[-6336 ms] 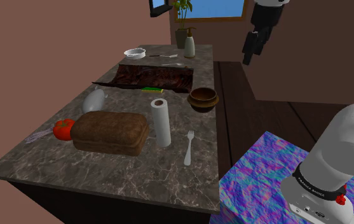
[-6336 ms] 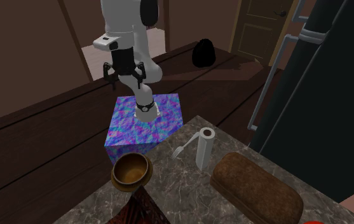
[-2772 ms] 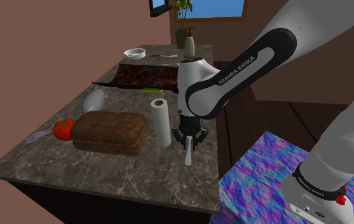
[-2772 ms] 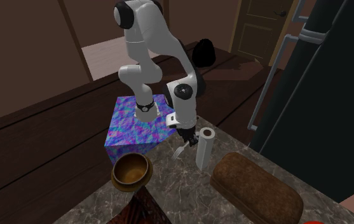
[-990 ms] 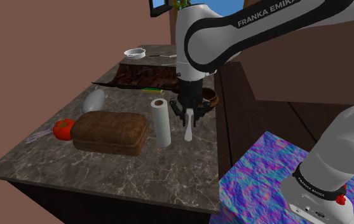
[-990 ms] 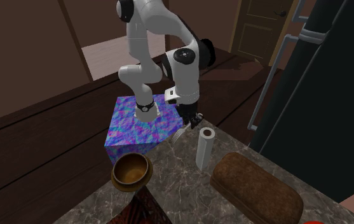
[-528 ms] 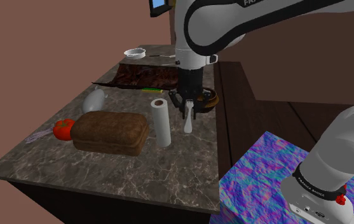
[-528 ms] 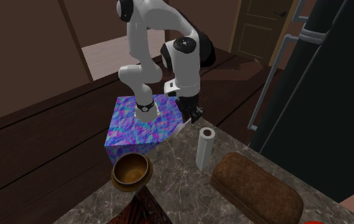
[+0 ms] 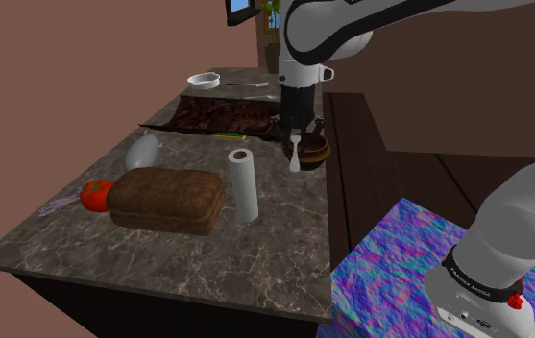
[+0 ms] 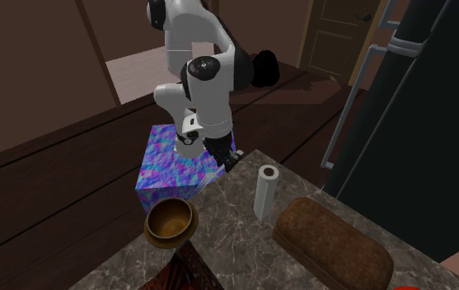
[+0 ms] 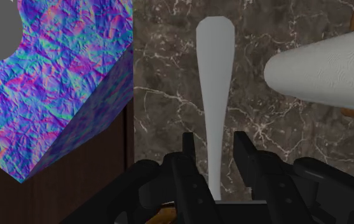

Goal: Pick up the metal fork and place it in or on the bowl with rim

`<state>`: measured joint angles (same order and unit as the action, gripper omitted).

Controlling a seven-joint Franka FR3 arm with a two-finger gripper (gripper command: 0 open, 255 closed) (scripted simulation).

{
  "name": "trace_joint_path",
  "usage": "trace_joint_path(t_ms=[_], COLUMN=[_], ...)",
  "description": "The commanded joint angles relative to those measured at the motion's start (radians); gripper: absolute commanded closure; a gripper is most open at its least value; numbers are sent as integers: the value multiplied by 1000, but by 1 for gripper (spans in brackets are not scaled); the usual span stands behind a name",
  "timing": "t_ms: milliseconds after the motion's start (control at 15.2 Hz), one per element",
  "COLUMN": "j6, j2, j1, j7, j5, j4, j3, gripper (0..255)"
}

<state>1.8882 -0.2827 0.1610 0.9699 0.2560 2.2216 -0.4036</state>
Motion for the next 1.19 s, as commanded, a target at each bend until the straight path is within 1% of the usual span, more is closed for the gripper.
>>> trace_joint_path(t_ms=[0, 396, 858, 1122], j6=[-1, -9, -33, 19], j2=[27, 132, 282, 295], j1=[21, 86, 151, 150], j7=[-34, -137, -241, -244], j5=[-20, -81, -142, -143], j4=[-21, -111, -266, -227], j3=[23, 91, 158, 157], gripper=[255, 255, 255, 255])
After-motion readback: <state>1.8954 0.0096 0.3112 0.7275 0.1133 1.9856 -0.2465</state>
